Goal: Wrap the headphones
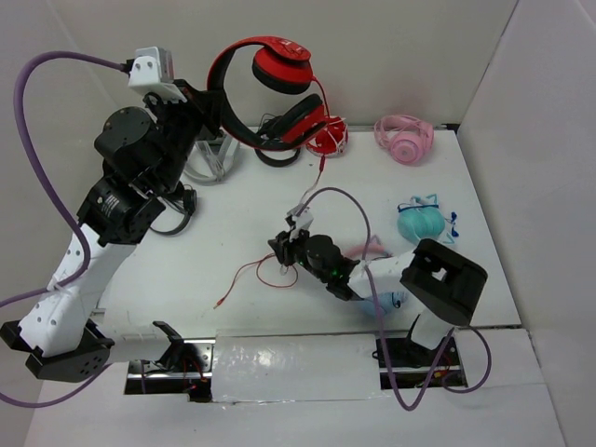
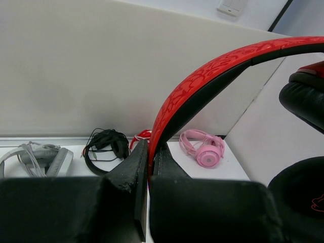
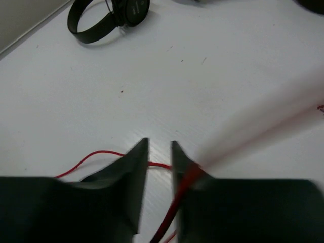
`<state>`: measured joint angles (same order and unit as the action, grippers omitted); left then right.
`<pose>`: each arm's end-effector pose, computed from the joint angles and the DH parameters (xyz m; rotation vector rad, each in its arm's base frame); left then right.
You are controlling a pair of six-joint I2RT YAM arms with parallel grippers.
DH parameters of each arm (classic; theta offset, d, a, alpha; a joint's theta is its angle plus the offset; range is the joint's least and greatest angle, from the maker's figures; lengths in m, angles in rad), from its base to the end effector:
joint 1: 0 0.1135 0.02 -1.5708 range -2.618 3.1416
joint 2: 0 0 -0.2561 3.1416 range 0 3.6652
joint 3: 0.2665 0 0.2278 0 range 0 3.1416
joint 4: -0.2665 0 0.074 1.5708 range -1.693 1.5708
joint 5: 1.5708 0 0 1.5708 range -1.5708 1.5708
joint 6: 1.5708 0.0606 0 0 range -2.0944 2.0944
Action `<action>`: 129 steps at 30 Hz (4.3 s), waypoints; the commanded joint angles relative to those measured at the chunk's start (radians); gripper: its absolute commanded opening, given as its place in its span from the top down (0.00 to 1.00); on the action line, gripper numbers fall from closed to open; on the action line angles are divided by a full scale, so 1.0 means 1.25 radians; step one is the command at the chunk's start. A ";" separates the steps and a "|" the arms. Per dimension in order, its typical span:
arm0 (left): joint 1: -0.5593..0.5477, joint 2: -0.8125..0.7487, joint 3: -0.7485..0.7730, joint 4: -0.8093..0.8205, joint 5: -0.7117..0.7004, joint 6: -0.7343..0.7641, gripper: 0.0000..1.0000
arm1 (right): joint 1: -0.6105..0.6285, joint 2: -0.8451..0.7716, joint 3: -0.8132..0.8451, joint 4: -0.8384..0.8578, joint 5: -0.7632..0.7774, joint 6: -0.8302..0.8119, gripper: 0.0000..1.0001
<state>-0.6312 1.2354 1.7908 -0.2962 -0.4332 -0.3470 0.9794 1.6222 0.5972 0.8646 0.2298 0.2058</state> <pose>0.1890 -0.1066 0.5552 -0.1845 1.3437 -0.5430 0.1953 0.2661 0.1913 -0.5055 1.7011 0.6706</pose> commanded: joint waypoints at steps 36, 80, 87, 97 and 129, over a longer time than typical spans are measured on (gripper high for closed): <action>0.012 -0.236 -0.588 0.114 0.583 0.037 1.00 | -0.526 -0.303 0.177 -0.652 -0.107 -0.056 1.00; 0.215 0.248 -0.219 -0.387 0.112 -0.534 1.00 | 0.089 -0.171 0.542 -1.112 0.285 -0.068 1.00; 0.289 0.111 -0.274 -0.216 0.227 -0.523 1.00 | 0.099 -0.160 0.420 -0.927 0.074 -0.047 1.00; 0.335 0.005 -0.268 -0.143 0.370 -0.449 1.00 | 0.115 -0.172 0.185 -0.550 0.088 -0.044 1.00; 0.383 -0.232 -0.453 0.037 0.947 -0.230 1.00 | -0.302 -0.060 0.223 -0.431 -0.270 -0.020 1.00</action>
<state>-0.1474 0.9874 1.2240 -0.3340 0.6750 -0.6285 0.6094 1.5322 0.8036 0.3664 -0.0895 0.1719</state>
